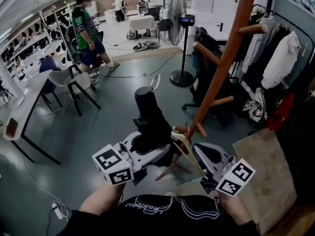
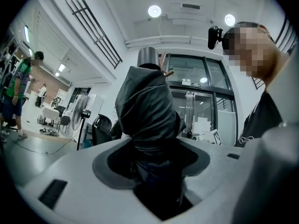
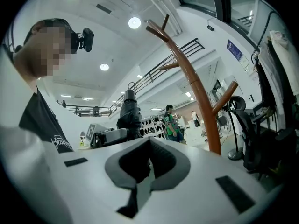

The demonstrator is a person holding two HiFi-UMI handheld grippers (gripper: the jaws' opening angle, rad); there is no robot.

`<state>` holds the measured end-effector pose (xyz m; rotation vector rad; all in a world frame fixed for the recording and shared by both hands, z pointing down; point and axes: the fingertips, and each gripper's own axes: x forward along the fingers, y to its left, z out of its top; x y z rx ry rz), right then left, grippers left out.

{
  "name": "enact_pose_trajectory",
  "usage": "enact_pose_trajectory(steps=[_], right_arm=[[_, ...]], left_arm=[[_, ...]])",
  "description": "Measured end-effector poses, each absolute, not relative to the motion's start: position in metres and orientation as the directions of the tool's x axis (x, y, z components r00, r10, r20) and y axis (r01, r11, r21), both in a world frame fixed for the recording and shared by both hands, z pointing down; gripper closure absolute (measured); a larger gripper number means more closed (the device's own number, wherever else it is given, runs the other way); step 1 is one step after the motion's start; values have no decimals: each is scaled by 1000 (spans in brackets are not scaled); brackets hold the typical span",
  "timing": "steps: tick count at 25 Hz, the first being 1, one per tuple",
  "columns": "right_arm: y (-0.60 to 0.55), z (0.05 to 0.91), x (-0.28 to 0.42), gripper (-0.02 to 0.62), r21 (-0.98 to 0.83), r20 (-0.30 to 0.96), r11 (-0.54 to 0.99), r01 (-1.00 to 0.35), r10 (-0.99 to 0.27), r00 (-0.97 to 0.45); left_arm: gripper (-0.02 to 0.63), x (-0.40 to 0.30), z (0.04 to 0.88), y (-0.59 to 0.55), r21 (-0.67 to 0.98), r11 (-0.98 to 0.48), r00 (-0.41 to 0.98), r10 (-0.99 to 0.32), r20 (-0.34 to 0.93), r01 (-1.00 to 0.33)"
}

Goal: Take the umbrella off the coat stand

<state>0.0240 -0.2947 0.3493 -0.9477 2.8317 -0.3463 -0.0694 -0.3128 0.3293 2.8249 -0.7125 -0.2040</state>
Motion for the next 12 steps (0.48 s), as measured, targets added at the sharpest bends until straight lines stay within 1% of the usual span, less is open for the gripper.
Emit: enact_pose_trajectory(steps=[7, 12], right_arm=[[-261, 355, 6, 597, -286, -66, 736, -613, -653, -754], [-234, 365, 1, 597, -311, -49, 694, -649, -694, -719]], left_arm=[[368, -82, 361, -263, 319, -849, 889, -456, -37, -422], [367, -86, 378, -231, 376, -847, 909, -417, -30, -376]])
